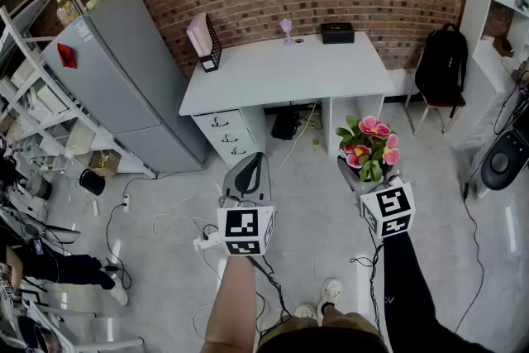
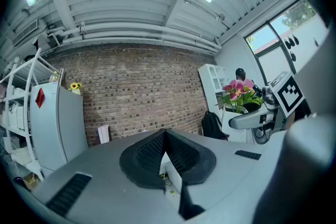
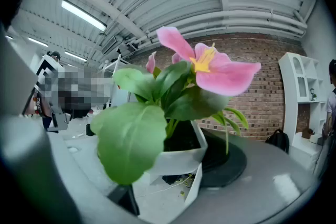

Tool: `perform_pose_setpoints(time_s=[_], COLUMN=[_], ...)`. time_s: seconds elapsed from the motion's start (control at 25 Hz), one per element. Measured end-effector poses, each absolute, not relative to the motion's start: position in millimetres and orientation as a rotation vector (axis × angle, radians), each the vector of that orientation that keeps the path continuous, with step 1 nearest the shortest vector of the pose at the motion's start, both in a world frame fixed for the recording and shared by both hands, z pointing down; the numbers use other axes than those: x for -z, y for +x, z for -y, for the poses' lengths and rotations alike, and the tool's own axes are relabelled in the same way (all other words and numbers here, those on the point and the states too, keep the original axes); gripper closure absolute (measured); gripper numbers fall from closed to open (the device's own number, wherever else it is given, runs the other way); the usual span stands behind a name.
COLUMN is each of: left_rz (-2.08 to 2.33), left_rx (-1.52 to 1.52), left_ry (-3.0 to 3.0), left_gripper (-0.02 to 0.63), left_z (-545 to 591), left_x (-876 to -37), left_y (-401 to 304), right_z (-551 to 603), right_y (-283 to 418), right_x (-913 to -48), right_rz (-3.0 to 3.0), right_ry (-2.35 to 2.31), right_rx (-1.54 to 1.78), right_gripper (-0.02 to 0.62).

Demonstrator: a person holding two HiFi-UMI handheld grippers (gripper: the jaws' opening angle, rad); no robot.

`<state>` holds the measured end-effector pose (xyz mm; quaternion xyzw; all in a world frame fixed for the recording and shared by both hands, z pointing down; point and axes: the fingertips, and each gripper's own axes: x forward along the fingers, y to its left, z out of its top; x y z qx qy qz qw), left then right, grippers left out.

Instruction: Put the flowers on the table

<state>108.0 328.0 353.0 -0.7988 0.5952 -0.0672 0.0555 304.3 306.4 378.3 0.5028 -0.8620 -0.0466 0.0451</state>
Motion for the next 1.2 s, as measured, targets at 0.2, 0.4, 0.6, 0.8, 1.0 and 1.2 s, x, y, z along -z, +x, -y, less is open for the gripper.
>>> perform_pose_setpoints(time_s=[0.2, 0.4, 0.6, 0.8, 1.0, 1.2], left_rz=[-1.794, -1.736, -1.765, -1.809, -1.839, -1.861], left_rx=[0.214, 0.193, 0.157, 0.163, 0.161, 0.141], left_ry=[-2.407, -2.417, -2.415, -2.402, -2.373, -2.341], left_gripper=[0.598, 0.598, 0.598, 0.598, 0.598, 0.598], left_z=[-380, -406, -395, -359, -309, -268], left_x=[-350, -345, -345, -351, -345, -337], left_y=[87, 81, 82, 79, 76, 75], right_z=[-362, -392, -379, -339, -282, -235], right_y=[288, 274, 278, 281, 281, 272], right_x=[-381, -377, -377, -376, -380, -386], right_rz=[2.642, 2.633, 2.643, 2.665, 2.684, 2.715], right_ry=[1.578, 1.576, 1.585, 1.577, 1.542, 1.483], right_rx=[0.061, 0.092, 0.089, 0.094, 0.08, 0.073], right_gripper=[0.252, 0.252, 0.252, 0.252, 0.252, 0.252])
